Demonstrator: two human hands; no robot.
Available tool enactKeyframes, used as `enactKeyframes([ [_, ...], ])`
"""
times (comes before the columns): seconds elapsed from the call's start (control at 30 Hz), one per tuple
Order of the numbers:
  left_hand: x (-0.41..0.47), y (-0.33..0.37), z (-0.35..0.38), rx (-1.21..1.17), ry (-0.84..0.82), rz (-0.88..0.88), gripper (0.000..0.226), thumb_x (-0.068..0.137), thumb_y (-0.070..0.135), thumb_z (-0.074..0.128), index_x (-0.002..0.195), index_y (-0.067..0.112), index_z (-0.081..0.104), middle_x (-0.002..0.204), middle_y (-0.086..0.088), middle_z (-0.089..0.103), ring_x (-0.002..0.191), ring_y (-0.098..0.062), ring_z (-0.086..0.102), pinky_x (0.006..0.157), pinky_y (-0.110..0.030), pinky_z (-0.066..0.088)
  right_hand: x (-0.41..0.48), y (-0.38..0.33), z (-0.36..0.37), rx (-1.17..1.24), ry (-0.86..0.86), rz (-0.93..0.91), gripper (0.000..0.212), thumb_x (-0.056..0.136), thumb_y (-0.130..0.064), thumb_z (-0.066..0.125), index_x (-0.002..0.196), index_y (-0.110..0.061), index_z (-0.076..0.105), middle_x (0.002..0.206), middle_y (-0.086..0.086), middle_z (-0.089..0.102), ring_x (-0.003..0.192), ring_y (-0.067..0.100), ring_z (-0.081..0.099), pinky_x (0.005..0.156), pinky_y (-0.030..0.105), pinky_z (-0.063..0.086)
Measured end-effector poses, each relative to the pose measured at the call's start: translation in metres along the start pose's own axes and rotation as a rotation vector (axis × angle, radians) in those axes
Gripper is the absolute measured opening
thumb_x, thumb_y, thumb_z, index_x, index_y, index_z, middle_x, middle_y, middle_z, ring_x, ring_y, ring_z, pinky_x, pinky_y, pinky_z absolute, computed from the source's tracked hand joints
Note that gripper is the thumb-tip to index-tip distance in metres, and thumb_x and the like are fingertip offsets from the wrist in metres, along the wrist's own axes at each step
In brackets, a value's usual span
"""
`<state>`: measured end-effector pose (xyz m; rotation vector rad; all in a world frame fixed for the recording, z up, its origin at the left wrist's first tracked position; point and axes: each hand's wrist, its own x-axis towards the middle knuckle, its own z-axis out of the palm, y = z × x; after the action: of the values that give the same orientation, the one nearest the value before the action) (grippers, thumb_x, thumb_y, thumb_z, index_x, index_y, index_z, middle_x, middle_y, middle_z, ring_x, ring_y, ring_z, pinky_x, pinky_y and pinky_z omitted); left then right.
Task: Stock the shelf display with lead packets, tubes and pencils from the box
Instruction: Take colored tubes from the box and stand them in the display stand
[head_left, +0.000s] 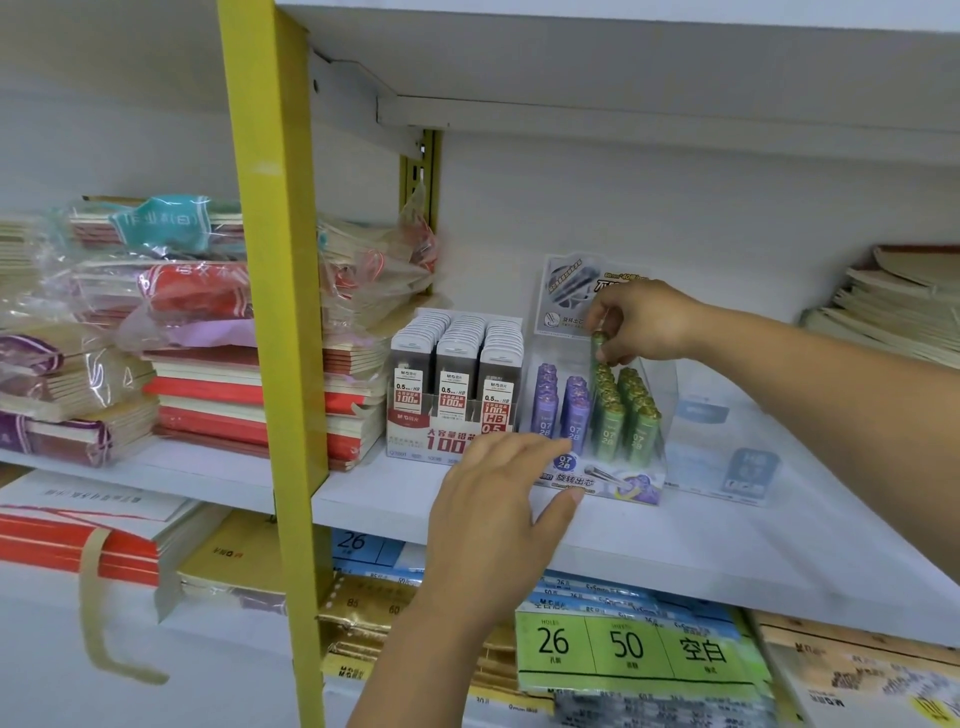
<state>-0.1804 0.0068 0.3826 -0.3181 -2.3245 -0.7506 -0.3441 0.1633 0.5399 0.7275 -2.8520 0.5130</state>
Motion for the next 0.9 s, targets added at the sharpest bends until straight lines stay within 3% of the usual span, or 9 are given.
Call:
enactKeyframes([
  [0.2, 0.0, 0.0, 0.0, -0.003, 0.008, 0.0, 0.043, 0.095, 0.053, 0.052, 0.137, 0.044, 0.052, 0.134, 0.028, 0.05, 0.111, 0.022, 0.016, 0.088, 0.0, 0.019, 0.0, 0.001, -0.001, -0.15, 0.04, -0.036, 0.026, 0.074, -0.017, 0.083, 0.089, -0.019, 0.061, 0.079, -0.006, 0.059, 0.067, 0.01, 0.059, 0.057, 0.018, 0.041],
  [0.4, 0.001, 0.0, 0.001, -0.009, 0.007, 0.0, 0.042, 0.095, 0.052, 0.053, 0.137, 0.044, 0.052, 0.133, 0.029, 0.05, 0.112, 0.022, 0.016, 0.089, 0.0, 0.018, -0.001, 0.006, -0.003, -0.134, 0.011, -0.02, 0.022, 0.075, -0.014, 0.082, 0.092, -0.012, 0.068, 0.082, -0.002, 0.067, 0.073, 0.012, 0.064, 0.057, 0.01, 0.043],
  [0.57, 0.0, -0.001, 0.001, -0.006, 0.006, 0.007, 0.042, 0.095, 0.052, 0.053, 0.136, 0.044, 0.052, 0.134, 0.028, 0.05, 0.113, 0.021, 0.017, 0.09, -0.003, 0.019, 0.004, 0.006, -0.001, -0.243, -0.1, -0.045, 0.017, 0.085, -0.018, 0.073, 0.102, -0.016, 0.074, 0.101, -0.004, 0.07, 0.091, 0.011, 0.059, 0.078, 0.022, 0.041],
  [0.7, 0.0, -0.001, 0.0, -0.018, -0.007, -0.01, 0.042, 0.095, 0.052, 0.053, 0.137, 0.044, 0.052, 0.134, 0.029, 0.05, 0.113, 0.021, 0.018, 0.089, -0.003, 0.02, 0.004, 0.006, 0.001, -0.337, -0.163, -0.056, 0.02, 0.091, -0.017, 0.065, 0.11, -0.019, 0.072, 0.112, -0.004, 0.07, 0.095, 0.009, 0.057, 0.08, 0.021, 0.039],
  [0.83, 0.0, 0.001, -0.002, -0.083, -0.013, -0.027, 0.041, 0.096, 0.048, 0.055, 0.137, 0.043, 0.053, 0.129, 0.032, 0.047, 0.114, 0.019, 0.022, 0.094, -0.004, 0.018, -0.015, -0.004, -0.01, -0.366, -0.022, -0.108, 0.027, 0.096, -0.016, 0.056, 0.121, -0.018, 0.067, 0.125, 0.001, 0.065, 0.111, 0.018, 0.057, 0.091, 0.025, 0.04],
  [0.9, -0.003, 0.006, -0.005, -0.153, 0.027, -0.035, 0.038, 0.097, 0.039, 0.058, 0.134, 0.04, 0.057, 0.124, 0.032, 0.046, 0.113, 0.021, 0.028, 0.094, 0.003, 0.017, -0.037, -0.012, -0.016, -0.291, 0.15, -0.16, 0.028, 0.096, -0.017, 0.055, 0.122, -0.019, 0.066, 0.119, 0.005, 0.066, 0.105, 0.019, 0.057, 0.084, 0.023, 0.037],
])
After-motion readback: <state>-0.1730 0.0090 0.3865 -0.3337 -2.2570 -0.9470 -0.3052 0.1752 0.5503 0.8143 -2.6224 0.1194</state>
